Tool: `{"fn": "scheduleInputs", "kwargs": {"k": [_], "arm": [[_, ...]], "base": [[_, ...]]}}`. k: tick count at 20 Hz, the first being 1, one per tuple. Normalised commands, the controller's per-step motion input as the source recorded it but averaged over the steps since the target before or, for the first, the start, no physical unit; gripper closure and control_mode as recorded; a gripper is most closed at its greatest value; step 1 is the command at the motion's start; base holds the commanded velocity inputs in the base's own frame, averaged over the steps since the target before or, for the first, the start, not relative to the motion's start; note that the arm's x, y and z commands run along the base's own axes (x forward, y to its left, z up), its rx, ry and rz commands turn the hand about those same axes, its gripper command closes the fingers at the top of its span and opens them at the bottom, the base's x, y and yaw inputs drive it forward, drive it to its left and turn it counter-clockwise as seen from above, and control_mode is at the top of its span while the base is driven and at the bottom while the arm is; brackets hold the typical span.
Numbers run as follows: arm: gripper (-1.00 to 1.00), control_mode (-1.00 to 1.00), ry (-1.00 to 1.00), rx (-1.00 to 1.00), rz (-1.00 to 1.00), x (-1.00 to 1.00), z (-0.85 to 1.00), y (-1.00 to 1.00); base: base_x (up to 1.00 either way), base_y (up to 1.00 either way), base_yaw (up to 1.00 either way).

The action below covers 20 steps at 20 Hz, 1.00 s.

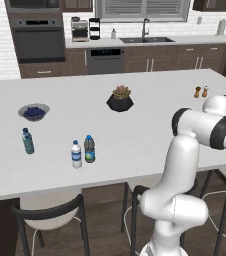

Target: Move the plastic bottles in the middle to the plastics group, and the glass bottles in the middle to the glass group.

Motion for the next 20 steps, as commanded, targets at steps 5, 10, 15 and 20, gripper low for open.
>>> {"fn": "scheduleInputs", "kwargs": {"k": [5,10,15,20], "arm": [[1.00,-1.00,-0.05,-0.05,0.03,0.00,0.00,0.00],[1.00,-1.00,0.02,-0.02,0.00,0.00,-0.05,0.00],[1.00,-1.00,0.11,0.00,0.01,0.01,-0.35,0.00],[1.00,-1.00,0.06,0.00,0.00,0.00,-0.15,0.00]], "base": [[0.00,0.00,0.00],[0.00,0.00,0.00],[0.00,0.00,0.00],[0.00,0.00,0.00]]}}
